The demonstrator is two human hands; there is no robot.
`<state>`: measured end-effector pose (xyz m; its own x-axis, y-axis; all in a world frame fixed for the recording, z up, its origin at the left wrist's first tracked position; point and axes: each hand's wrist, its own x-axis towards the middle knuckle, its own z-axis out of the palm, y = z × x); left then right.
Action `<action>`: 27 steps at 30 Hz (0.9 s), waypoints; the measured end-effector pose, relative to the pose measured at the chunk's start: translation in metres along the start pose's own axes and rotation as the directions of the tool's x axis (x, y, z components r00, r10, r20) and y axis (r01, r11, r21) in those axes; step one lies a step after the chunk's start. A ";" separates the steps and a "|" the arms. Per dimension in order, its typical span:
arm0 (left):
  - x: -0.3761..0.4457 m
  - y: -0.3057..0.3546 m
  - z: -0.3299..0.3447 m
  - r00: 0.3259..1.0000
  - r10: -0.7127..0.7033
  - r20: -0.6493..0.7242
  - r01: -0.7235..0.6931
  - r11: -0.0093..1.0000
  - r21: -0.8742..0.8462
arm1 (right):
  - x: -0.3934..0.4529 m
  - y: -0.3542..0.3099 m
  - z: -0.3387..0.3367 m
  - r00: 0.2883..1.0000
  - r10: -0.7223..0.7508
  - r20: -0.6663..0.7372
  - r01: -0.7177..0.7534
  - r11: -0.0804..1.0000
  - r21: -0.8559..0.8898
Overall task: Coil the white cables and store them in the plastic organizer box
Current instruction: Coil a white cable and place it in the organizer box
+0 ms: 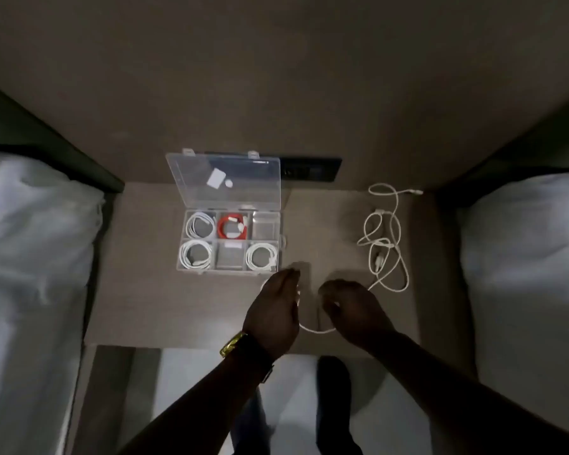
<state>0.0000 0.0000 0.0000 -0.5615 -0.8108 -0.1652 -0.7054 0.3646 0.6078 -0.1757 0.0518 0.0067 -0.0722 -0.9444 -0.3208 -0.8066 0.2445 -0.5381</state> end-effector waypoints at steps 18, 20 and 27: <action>0.033 -0.015 0.001 0.990 -0.118 0.072 0.136 0.926 -0.353 | 0.047 0.067 -0.112 0.899 -0.199 -0.390 0.111 0.965 -0.236; 0.041 0.004 -0.009 0.965 -0.242 0.101 0.254 0.766 -0.590 | 0.055 0.079 -0.120 0.881 -0.178 -0.439 0.039 0.951 -0.307; 0.048 0.038 -0.046 0.766 -0.002 0.643 0.591 -0.390 -0.706 | 0.076 0.114 -0.105 0.793 0.356 -0.495 -0.375 0.925 0.065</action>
<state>-0.0339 -0.0461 0.0513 -0.7065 -0.3274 -0.6275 0.2485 -0.9449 0.2133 -0.3347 -0.0154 0.0031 -0.6347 -0.7705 -0.0598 -0.6809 0.5941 -0.4282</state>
